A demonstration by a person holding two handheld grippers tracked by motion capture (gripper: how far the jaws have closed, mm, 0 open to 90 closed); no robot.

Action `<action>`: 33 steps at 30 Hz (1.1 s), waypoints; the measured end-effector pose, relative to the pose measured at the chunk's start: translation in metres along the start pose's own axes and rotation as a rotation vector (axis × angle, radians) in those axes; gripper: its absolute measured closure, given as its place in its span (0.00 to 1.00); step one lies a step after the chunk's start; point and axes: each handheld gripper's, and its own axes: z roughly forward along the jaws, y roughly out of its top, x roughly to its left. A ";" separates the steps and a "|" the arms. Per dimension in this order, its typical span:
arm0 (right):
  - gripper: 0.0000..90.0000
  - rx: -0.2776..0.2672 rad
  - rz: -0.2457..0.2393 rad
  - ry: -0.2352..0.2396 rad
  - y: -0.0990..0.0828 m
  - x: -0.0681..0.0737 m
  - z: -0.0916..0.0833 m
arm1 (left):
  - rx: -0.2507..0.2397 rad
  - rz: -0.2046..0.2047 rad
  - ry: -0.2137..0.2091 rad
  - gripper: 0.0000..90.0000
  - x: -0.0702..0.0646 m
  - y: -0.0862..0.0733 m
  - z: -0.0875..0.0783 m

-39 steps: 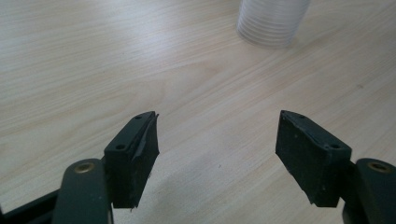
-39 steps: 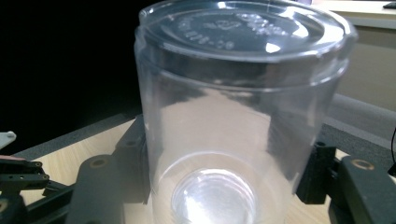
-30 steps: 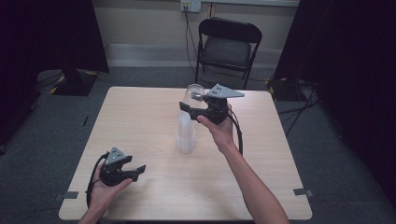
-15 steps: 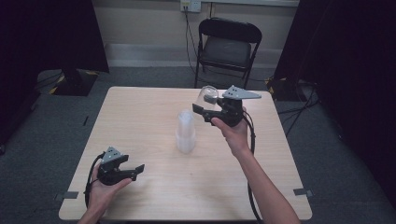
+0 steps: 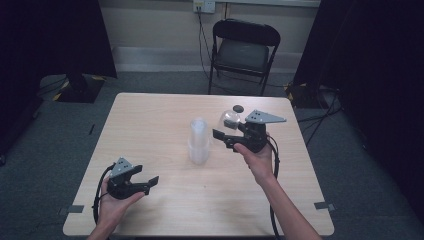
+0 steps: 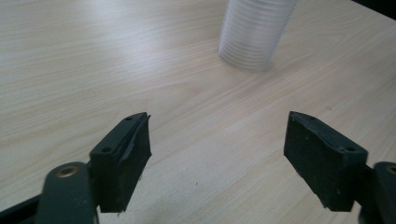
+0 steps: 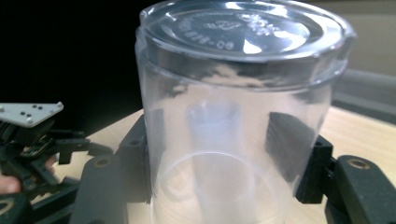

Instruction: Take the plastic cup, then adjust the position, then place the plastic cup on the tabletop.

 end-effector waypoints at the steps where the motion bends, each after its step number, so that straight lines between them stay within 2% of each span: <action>1: 0.42 0.007 0.007 0.000 -0.003 0.001 0.001 | -0.007 -0.001 0.004 0.26 0.000 0.000 -0.001; 2: 0.42 0.022 0.020 0.011 -0.010 0.002 0.002 | -0.010 -0.003 0.001 0.26 -0.001 0.000 -0.002; 8: 0.42 0.029 0.048 0.031 -0.020 0.005 0.006 | -0.021 0.012 -0.012 0.27 -0.005 0.001 -0.002; 11: 0.42 0.038 0.058 0.042 -0.024 0.008 0.008 | -0.032 0.022 -0.029 0.33 -0.008 0.002 -0.002; 19: 0.43 0.060 0.103 0.080 -0.036 0.014 0.012 | -0.078 0.022 -0.076 0.38 -0.020 0.008 0.000; 20: 0.44 0.065 0.107 0.085 -0.038 0.016 0.012 | -0.087 0.020 -0.088 0.44 -0.021 0.008 -0.001; 22: 0.44 0.066 0.110 0.090 -0.039 0.017 0.012 | -0.112 0.033 -0.096 0.44 -0.025 0.010 -0.001; 27: 0.44 0.069 0.133 0.110 -0.043 0.022 0.011 | -0.143 0.054 -0.111 0.46 -0.032 0.013 0.001; 30: 0.45 0.086 0.139 0.123 -0.048 0.027 0.013 | -0.194 0.071 -0.126 0.46 -0.038 0.015 0.003; 31: 0.45 0.089 0.140 0.126 -0.049 0.027 0.013 | -0.194 0.071 -0.126 0.46 -0.038 0.015 0.003; 32: 0.45 0.093 0.147 0.128 -0.050 0.028 0.014 | -0.224 0.087 -0.139 0.46 -0.042 0.017 0.005; 33: 0.45 0.093 0.147 0.128 -0.050 0.028 0.014 | -0.224 0.087 -0.139 0.46 -0.042 0.017 0.005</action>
